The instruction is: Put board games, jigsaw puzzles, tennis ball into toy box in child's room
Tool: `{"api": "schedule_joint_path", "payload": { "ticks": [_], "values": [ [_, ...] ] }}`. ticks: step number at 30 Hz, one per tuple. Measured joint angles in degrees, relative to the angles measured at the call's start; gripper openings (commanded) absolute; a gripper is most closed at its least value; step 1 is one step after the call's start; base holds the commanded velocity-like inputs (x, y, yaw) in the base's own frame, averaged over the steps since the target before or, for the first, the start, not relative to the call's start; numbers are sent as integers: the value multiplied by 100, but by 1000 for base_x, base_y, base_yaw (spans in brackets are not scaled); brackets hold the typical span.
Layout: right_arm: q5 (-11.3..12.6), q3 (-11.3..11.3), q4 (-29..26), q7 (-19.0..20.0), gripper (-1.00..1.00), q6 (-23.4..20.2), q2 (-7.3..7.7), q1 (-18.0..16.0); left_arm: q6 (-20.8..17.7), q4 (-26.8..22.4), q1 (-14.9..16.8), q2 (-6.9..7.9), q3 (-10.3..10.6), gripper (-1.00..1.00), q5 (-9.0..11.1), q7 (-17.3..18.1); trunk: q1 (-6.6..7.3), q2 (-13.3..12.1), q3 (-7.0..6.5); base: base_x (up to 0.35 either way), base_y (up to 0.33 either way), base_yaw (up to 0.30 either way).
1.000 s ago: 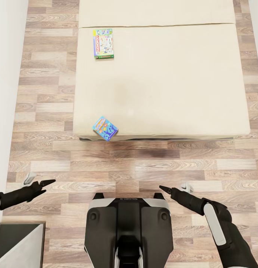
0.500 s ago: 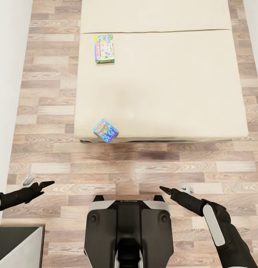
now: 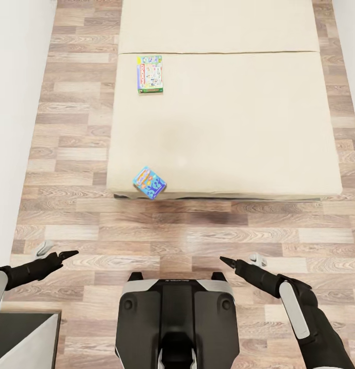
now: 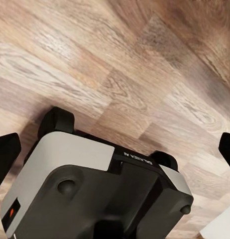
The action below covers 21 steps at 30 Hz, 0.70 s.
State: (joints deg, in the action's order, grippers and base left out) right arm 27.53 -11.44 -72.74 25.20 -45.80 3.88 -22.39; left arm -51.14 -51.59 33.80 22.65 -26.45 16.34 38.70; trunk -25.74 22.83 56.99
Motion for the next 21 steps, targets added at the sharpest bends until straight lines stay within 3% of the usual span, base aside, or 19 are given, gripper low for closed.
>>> {"api": "schedule_joint_path", "payload": {
  "ticks": [5, 16, 21],
  "values": [
    [7, -29, -10, 4, 100, -7, 27, 0, 5, -6, 0, -55, 47, 100, -23, 4, 0, 0, -48, 0, 0, 79],
    [8, -24, -31, -89, 100, -8, 4, 0, 20, -8, 0, -103, 768, 100, -49, -34, 0, 0, -152, 0, 0, 79],
    [10, -41, -17, -121, 100, -10, 3, 0, 74, -8, 3, -159, 959, 100, -53, -303, 0, 0, -200, 0, 0, 79]
  ]
}}
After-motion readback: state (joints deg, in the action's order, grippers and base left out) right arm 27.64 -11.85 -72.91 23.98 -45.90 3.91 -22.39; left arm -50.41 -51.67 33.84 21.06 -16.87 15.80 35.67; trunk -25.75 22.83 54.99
